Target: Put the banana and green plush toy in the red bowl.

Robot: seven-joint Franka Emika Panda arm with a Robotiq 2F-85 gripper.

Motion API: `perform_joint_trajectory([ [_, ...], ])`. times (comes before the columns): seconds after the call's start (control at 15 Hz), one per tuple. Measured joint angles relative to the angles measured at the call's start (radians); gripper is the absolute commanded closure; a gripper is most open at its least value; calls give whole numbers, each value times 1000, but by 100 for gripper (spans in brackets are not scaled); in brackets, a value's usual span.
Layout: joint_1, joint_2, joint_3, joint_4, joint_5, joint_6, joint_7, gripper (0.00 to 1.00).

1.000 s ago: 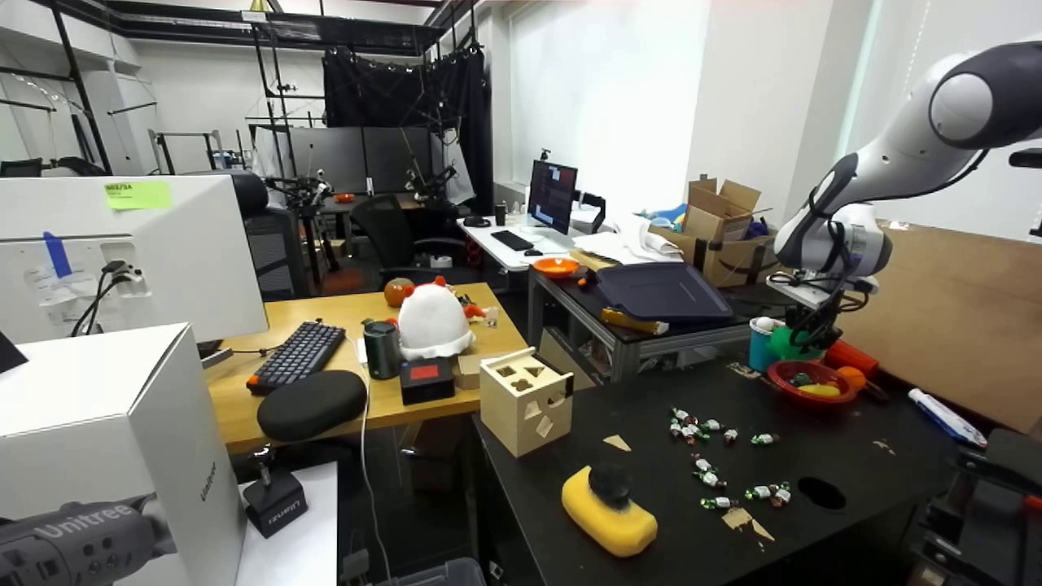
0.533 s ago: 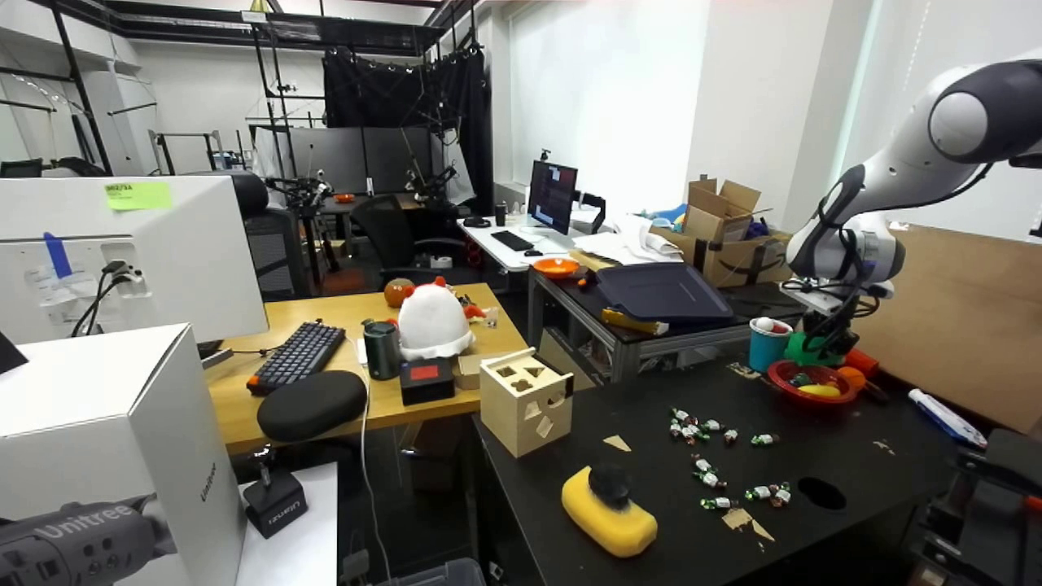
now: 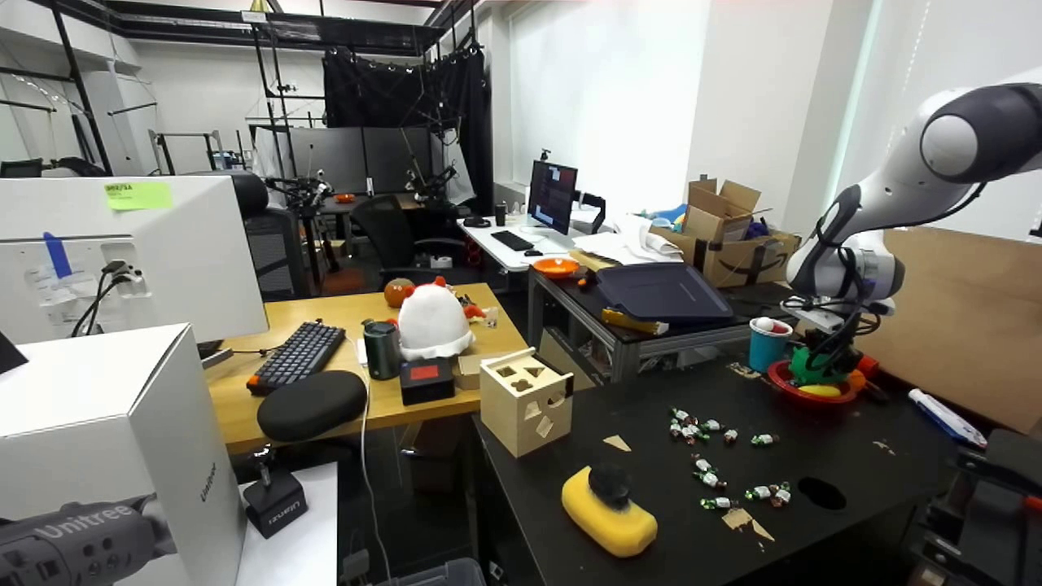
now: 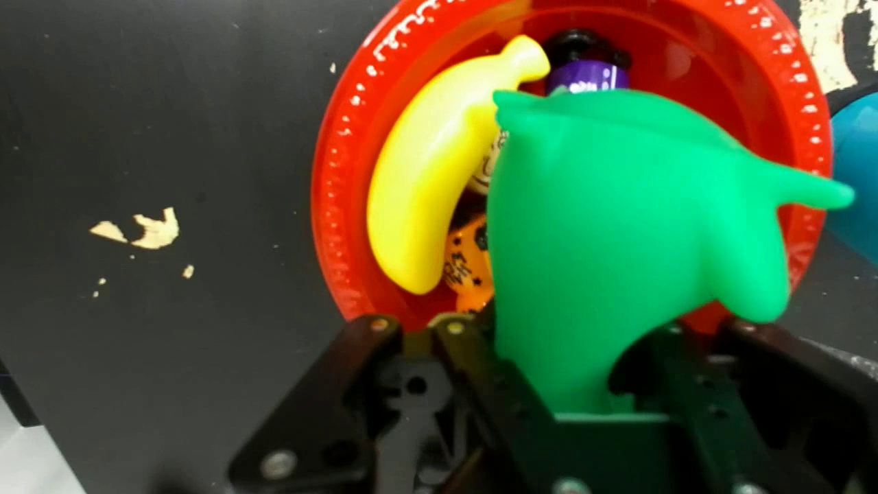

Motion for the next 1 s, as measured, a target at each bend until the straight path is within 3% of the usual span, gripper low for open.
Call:
perform_joint_trajectory([
  [0.47, 10, 13, 3, 1, -3, 13, -1, 2],
  [1.0, 64, -87, 5, -73, -49, -7, -38, 0],
])
